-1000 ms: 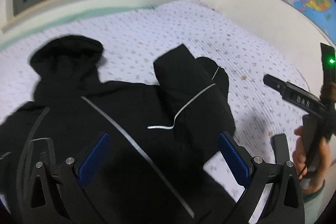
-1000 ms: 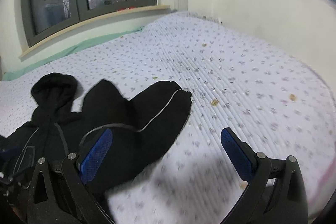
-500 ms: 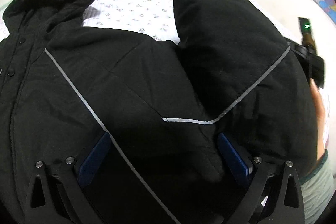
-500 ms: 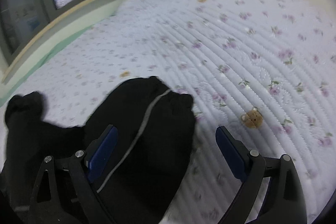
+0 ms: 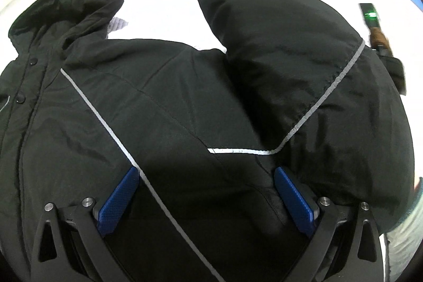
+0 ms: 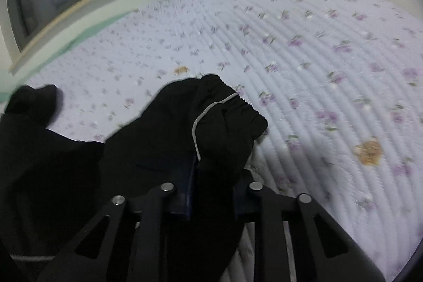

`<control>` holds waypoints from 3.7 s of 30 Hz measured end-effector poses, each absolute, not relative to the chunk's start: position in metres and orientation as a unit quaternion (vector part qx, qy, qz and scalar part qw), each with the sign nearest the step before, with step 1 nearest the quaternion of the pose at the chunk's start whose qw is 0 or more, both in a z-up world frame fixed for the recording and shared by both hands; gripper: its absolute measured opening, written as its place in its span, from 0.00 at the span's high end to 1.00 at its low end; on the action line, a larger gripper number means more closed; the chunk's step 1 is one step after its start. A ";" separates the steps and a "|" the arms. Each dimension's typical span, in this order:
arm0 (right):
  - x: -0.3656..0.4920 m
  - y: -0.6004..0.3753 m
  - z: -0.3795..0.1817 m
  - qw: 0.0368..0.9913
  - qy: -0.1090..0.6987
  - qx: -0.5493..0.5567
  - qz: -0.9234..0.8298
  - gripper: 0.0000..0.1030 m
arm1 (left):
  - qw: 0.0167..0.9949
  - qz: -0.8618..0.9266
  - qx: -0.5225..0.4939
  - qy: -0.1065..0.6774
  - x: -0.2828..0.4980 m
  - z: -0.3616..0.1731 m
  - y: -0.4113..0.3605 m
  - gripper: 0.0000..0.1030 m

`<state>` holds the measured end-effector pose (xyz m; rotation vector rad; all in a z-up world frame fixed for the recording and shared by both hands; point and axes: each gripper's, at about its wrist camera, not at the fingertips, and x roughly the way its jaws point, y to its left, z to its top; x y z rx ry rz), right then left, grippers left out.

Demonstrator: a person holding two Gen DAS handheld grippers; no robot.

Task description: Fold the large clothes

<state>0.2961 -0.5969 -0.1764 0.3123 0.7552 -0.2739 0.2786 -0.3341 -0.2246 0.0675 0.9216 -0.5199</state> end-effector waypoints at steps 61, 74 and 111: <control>0.238 -0.184 -0.120 0.896 0.418 -0.013 0.153 0.87 | 0.873 -0.195 -0.084 0.440 0.250 -0.121 -0.071 0.01; 0.215 -0.171 -0.120 0.896 0.406 -0.021 0.180 0.45 | 0.844 -0.211 -0.137 0.474 0.272 -0.161 -0.024 0.01; 0.267 -0.284 -0.174 0.866 0.498 0.037 0.040 0.34 | 0.843 -0.130 -0.155 0.499 0.308 -0.194 0.028 0.76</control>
